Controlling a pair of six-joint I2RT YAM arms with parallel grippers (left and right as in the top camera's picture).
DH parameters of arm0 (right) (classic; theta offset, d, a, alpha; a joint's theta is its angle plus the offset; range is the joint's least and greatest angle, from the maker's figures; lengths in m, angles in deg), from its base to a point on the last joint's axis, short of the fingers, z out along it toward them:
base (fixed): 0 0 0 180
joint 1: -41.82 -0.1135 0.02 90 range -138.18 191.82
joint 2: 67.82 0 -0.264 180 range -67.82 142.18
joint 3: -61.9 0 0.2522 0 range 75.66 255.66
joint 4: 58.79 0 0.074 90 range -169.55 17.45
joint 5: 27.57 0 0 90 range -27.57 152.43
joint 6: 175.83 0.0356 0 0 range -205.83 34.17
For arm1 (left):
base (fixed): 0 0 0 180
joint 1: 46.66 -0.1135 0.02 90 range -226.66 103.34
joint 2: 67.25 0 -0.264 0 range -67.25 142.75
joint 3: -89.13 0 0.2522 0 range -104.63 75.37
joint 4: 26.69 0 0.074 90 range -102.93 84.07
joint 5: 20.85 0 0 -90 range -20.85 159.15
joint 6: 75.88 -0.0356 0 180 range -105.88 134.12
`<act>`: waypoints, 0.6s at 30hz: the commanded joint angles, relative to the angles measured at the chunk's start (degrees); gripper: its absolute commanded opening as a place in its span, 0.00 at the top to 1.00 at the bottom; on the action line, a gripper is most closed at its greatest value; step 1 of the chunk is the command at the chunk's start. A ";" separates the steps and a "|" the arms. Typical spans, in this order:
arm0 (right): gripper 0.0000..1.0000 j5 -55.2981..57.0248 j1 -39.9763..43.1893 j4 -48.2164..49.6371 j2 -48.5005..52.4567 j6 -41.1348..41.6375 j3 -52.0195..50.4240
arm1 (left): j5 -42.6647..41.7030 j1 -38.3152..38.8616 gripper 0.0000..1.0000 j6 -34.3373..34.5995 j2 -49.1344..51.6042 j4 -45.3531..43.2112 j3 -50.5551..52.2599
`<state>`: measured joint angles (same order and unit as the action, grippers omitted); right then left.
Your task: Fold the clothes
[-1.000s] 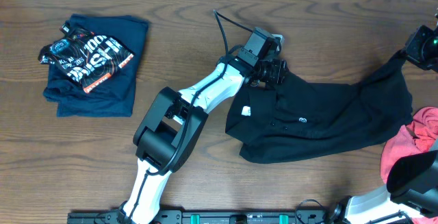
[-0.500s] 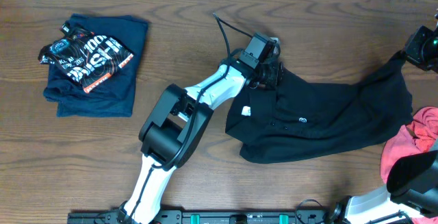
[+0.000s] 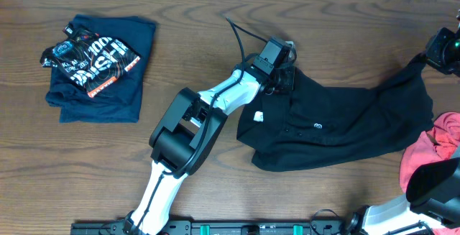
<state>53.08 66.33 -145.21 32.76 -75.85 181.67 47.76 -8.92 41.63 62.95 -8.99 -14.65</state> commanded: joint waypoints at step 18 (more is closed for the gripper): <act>0.99 1.53 1.38 -0.46 -1.29 -0.87 0.44 | -3.48 -5.18 0.94 -2.29 -16.74 4.63 -0.98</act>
<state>54.22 66.66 -145.49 32.76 -75.85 181.67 44.88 -11.53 40.99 53.68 -4.86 -14.65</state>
